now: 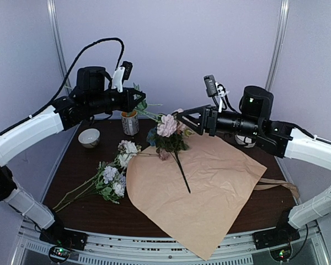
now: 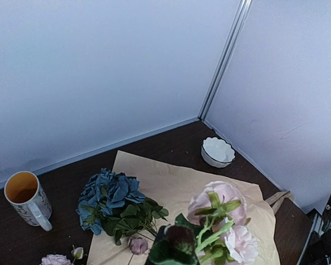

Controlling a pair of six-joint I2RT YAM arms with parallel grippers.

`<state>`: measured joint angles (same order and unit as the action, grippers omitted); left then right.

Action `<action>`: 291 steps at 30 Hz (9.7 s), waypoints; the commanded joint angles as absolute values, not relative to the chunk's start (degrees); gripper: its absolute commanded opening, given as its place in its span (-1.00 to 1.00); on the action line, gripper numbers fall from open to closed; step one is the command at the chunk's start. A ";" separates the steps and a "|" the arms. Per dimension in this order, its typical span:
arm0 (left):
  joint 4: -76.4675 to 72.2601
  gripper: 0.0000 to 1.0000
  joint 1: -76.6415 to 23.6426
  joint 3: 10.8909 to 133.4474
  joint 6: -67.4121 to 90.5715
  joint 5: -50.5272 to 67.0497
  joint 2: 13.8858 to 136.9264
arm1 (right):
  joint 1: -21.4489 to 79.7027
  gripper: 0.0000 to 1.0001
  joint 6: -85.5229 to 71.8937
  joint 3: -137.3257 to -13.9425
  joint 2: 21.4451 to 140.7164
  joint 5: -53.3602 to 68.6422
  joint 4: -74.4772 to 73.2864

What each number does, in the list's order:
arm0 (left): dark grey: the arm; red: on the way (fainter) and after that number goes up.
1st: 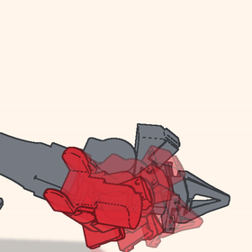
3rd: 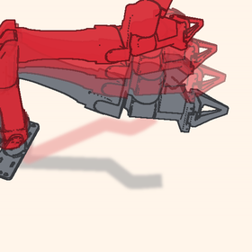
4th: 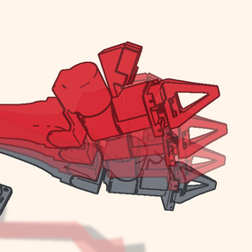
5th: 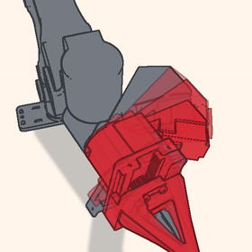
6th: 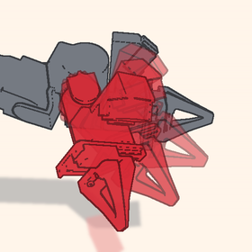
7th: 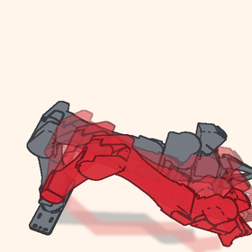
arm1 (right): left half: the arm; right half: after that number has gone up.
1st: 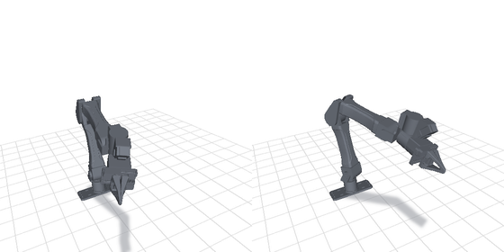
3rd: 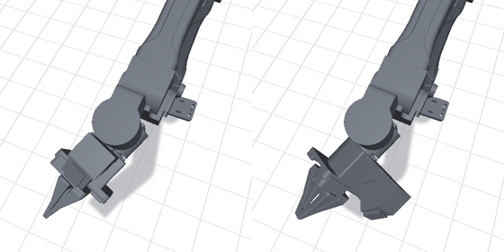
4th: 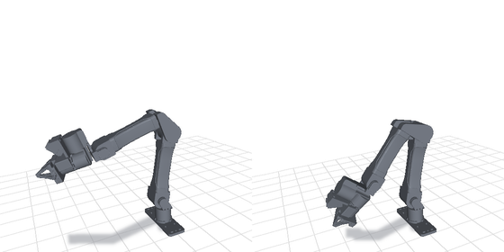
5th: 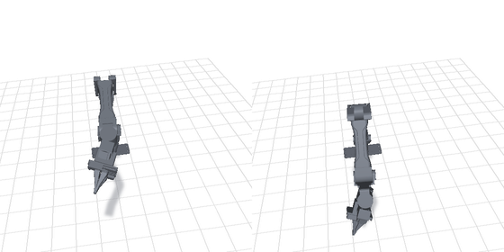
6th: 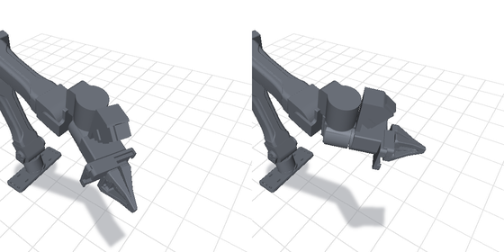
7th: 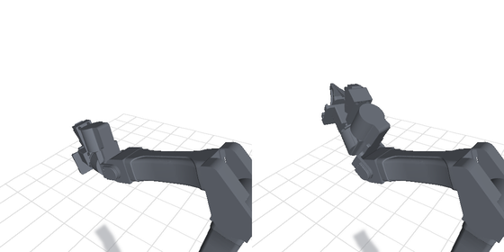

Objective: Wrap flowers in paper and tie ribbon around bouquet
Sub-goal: Pass from the left arm to the right, then place the fake flower on the flattened wrapping paper, then pick up the fake flower from the corner of the board, then pass from the left arm to the right, then place the fake flower on the flattened wrapping paper.

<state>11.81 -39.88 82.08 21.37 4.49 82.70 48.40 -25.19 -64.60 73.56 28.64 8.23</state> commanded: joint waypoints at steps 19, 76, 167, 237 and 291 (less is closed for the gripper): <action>3.38 -1.00 -43.32 101.83 19.19 6.49 94.69 | 45.69 0.29 -57.29 -56.40 74.85 25.24 38.77; 19.47 0.90 -41.24 79.85 8.51 4.74 76.29 | 23.75 -1.00 4.08 -84.84 64.59 26.36 -53.10; 51.50 0.00 -43.24 104.94 -33.74 -13.40 126.67 | 25.40 0.90 -0.87 -80.50 89.53 9.12 -37.95; -19.59 -1.00 -50.89 69.82 11.07 33.22 80.94 | 49.00 -0.50 -26.70 -73.96 79.54 35.32 18.93; 36.64 0.49 -19.51 53.85 33.89 6.37 64.10 | 34.28 -0.62 -21.77 -98.16 116.56 13.67 -35.53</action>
